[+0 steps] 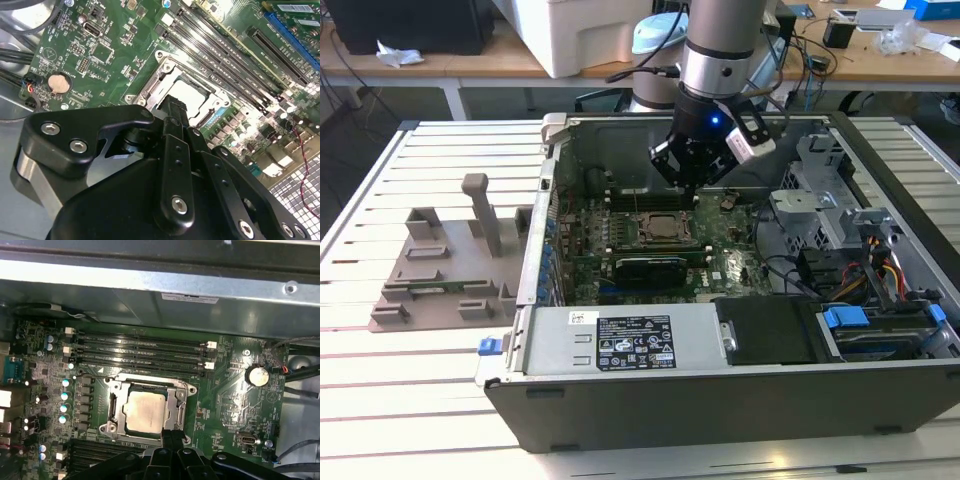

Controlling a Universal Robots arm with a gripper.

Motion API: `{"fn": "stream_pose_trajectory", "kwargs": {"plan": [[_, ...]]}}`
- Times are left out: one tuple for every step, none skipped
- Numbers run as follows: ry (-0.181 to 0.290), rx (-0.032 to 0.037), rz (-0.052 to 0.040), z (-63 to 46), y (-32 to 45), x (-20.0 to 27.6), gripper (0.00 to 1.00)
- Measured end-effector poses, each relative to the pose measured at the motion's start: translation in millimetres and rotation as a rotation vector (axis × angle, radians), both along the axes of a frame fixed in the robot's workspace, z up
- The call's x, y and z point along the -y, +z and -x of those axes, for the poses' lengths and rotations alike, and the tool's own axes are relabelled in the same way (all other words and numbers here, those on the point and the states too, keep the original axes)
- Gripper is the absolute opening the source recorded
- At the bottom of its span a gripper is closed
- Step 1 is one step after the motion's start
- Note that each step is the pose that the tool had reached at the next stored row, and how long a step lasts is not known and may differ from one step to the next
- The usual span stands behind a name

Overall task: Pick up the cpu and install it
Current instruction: 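Install the first cpu locking lever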

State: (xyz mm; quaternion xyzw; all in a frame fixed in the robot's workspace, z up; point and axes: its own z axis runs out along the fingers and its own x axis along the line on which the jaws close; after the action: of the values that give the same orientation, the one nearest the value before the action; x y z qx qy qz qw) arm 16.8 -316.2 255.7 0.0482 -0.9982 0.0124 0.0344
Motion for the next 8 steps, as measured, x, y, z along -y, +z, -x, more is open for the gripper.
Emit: {"fn": "stream_pose_trajectory", "kwargs": {"plan": [[0.000, 0.0000, 0.0000, 0.0, 0.0, 0.0, 0.11], [0.000, 0.0000, 0.0000, 0.0, 0.0, 0.0, 0.11], [0.000, 0.0000, 0.0000, 0.0, 0.0, 0.0, 0.11], [0.000, 0.0000, -0.0001, 0.0, 0.0, 0.0, 0.11], [0.000, 0.0000, 0.0000, 0.3, 0.0, 0.0, 0.11], [0.000, 0.0000, 0.0000, 0.8, 0.0, 0.0, 0.11], [0.000, -0.0001, 0.0001, 1.7, 0.1, 0.1, 0.11], [0.000, -0.0001, 0.0001, 2.4, 0.1, 0.1, 0.11]]}}
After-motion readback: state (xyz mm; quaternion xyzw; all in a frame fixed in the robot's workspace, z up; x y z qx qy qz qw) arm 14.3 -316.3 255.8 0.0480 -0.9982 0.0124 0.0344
